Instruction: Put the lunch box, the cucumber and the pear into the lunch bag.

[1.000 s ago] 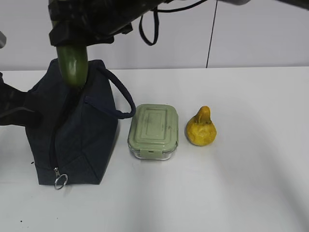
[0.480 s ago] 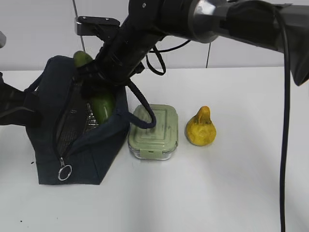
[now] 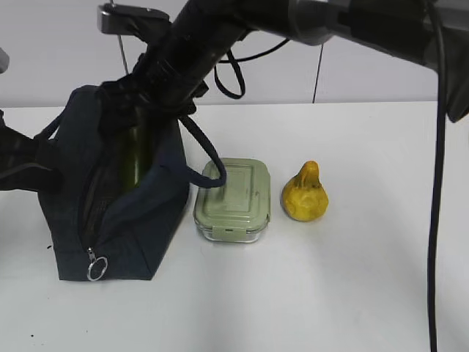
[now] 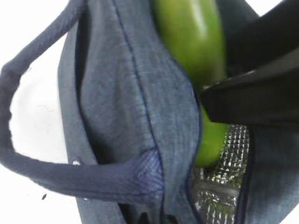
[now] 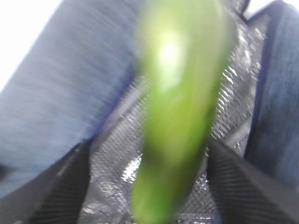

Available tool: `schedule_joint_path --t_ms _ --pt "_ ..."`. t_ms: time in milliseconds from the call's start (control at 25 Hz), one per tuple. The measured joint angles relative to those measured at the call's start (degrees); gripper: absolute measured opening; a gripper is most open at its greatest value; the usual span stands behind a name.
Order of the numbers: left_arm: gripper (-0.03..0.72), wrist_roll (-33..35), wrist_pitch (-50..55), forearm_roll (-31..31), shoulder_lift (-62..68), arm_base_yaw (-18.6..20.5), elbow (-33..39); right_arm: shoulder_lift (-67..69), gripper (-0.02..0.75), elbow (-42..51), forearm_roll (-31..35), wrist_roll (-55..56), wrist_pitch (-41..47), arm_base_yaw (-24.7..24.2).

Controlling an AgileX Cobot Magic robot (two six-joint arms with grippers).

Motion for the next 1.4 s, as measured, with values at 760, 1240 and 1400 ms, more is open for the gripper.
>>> schedule_joint_path --t_ms 760,1240,1400 --pt "-0.015 0.0 0.2 0.6 0.0 0.0 0.0 -4.1 0.524 -1.2 -28.7 17.9 13.1 -12.5" --pt "-0.015 0.0 0.2 0.7 0.0 0.0 0.0 -5.6 0.513 15.7 -26.9 15.5 12.7 -14.7" --pt "-0.015 0.0 0.2 0.7 0.0 0.0 0.0 -5.6 0.512 15.9 -26.9 15.2 12.4 -14.7"
